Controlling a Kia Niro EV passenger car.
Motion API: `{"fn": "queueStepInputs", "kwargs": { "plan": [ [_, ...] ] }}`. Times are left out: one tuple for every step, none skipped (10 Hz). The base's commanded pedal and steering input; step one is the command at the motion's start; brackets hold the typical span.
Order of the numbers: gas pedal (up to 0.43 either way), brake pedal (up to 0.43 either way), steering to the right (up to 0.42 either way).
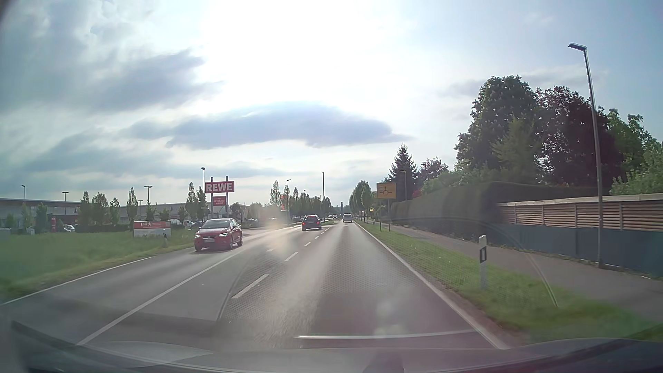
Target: Follow the waypoints while adhering to traffic rules and regulations
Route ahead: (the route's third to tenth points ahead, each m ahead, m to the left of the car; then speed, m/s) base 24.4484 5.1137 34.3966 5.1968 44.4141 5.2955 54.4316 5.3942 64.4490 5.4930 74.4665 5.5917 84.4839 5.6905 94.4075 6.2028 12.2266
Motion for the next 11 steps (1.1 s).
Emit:
{"fn": "queueStepInputs", "kwargs": {
  "plan": [
    [0.169,0.000,-0.001],
    [0.157,0.000,-0.002],
    [0.157,0.000,-0.002],
    [0.157,0.000,-0.002],
    [0.157,0.000,-0.002],
    [0.157,0.000,-0.002],
    [0.157,0.000,-0.002],
    [0.157,0.000,-0.002],
    [0.157,0.000,-0.002],
    [0.157,0.000,-0.002],
    [0.157,0.000,-0.002]
  ]
}}
